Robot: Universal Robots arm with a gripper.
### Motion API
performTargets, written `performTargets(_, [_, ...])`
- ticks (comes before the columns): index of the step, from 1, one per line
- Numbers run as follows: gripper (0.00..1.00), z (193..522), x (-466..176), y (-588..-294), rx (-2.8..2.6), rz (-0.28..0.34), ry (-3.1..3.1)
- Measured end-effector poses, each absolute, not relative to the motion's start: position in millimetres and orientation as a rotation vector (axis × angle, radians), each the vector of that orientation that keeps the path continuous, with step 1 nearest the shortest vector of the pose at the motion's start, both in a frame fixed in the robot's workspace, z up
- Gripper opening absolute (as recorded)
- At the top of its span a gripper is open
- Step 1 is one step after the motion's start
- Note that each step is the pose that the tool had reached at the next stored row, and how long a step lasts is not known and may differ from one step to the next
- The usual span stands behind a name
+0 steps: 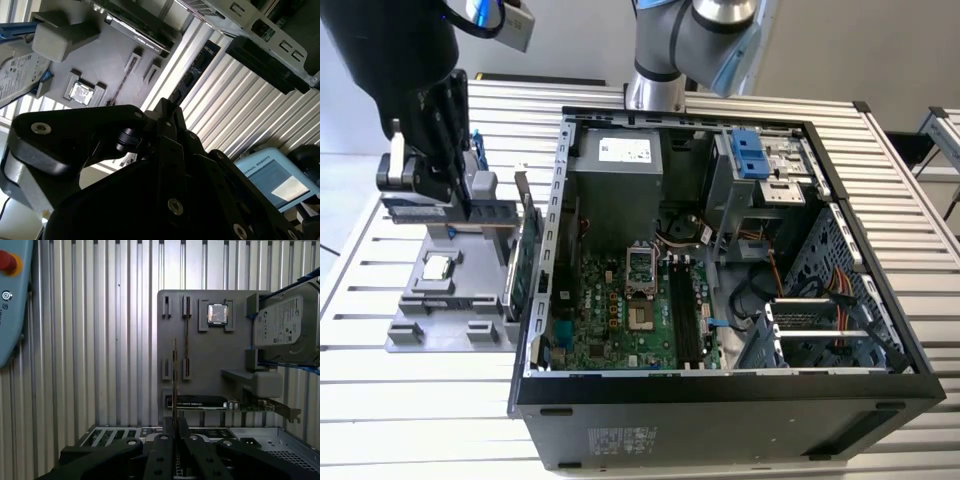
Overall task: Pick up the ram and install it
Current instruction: 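Pick up the ram and move it above insertion slot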
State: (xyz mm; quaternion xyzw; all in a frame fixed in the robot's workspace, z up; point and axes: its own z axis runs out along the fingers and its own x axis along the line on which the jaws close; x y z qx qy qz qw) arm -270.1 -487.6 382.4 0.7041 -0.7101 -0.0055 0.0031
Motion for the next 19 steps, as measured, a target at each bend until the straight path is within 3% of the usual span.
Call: performTargets(19, [0.00,382.5,-243.5,-487.6,2.207,-0.019,-2.225])
